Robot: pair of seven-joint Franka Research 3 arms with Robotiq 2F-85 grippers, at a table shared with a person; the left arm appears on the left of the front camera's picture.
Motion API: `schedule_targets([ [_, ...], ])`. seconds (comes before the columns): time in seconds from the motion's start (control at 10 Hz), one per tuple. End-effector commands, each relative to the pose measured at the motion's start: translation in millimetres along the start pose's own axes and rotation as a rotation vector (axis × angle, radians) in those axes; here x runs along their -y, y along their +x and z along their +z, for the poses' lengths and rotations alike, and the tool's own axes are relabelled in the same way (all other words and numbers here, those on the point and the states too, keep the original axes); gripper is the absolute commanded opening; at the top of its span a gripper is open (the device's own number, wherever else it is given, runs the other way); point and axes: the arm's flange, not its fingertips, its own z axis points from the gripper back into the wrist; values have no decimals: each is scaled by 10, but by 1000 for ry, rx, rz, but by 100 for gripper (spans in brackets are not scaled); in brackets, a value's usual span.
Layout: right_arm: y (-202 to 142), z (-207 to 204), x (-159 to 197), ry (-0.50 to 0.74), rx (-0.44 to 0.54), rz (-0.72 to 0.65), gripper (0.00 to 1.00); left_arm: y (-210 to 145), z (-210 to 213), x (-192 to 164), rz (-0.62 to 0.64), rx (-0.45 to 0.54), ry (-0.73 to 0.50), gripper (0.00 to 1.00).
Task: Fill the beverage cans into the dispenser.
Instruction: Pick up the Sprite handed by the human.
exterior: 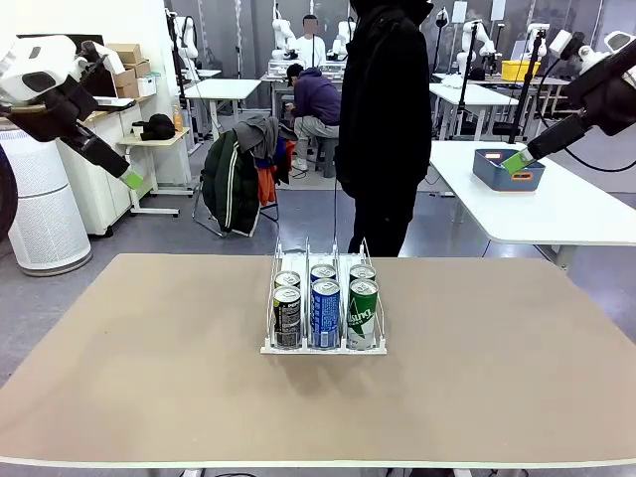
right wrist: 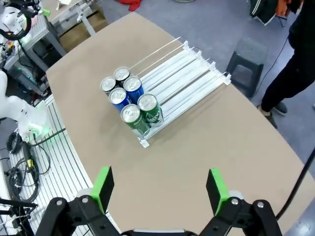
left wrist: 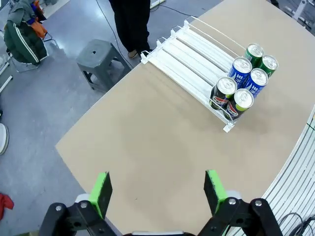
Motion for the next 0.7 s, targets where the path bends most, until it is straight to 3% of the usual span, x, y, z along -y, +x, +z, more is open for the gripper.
schedule_targets([
  [0.0, 34, -66, 6, 30, -37, 17, 100, 2, -14, -38, -51, -8, -27, 100],
  [0.2, 6, -52, -17, 14, -15, 2, 100, 2, -14, -38, -51, -8, -27, 100],
  [0.3, 202, 165, -79, -63, 57, 80, 100, 2, -14, -38, -51, -8, -27, 100],
  [0.6, 532, 610, -67, -176, 119, 182, 100, 2, -14, -38, -51, -8, -27, 100],
])
